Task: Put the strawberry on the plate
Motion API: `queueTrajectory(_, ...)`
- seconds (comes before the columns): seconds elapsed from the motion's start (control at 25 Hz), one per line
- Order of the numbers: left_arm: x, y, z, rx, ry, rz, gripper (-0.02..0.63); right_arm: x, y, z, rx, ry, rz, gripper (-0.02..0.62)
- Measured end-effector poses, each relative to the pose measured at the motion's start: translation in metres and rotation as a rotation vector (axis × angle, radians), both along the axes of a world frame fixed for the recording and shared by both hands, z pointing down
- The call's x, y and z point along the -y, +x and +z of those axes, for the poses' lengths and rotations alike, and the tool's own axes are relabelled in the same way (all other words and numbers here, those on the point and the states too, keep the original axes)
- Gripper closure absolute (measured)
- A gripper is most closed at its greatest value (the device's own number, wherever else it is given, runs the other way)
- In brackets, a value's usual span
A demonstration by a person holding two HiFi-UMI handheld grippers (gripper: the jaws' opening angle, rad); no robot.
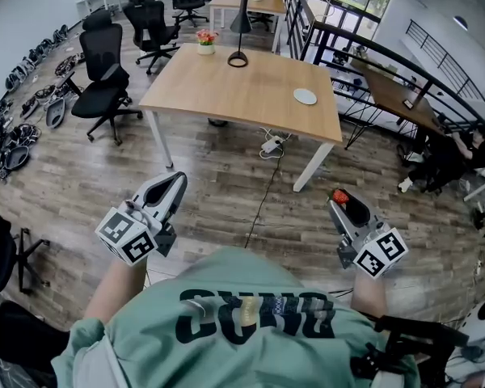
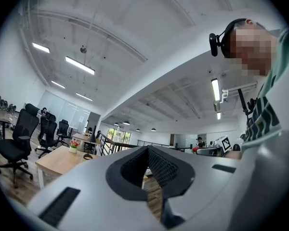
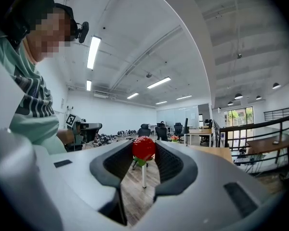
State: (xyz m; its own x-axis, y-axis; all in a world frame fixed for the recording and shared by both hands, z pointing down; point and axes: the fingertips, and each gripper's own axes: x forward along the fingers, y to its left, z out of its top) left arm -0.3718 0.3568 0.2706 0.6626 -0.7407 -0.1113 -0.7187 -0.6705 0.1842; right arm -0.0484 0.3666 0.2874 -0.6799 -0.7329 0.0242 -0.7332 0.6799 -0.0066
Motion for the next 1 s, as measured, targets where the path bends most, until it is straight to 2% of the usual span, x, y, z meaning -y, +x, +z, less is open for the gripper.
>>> queueTrajectory(0.52,0.003,0.041,-0.001,0.035,-0.004,0.034,0.601,0.0,0.041,0.013,0.062,-0.029,0.032,0.449)
queueTrajectory(1.0,-0.006,0.102,-0.002,0.084,-0.013,0.033,0.601,-0.007,0.096,0.026,0.116,-0.034,0.009,0.449)
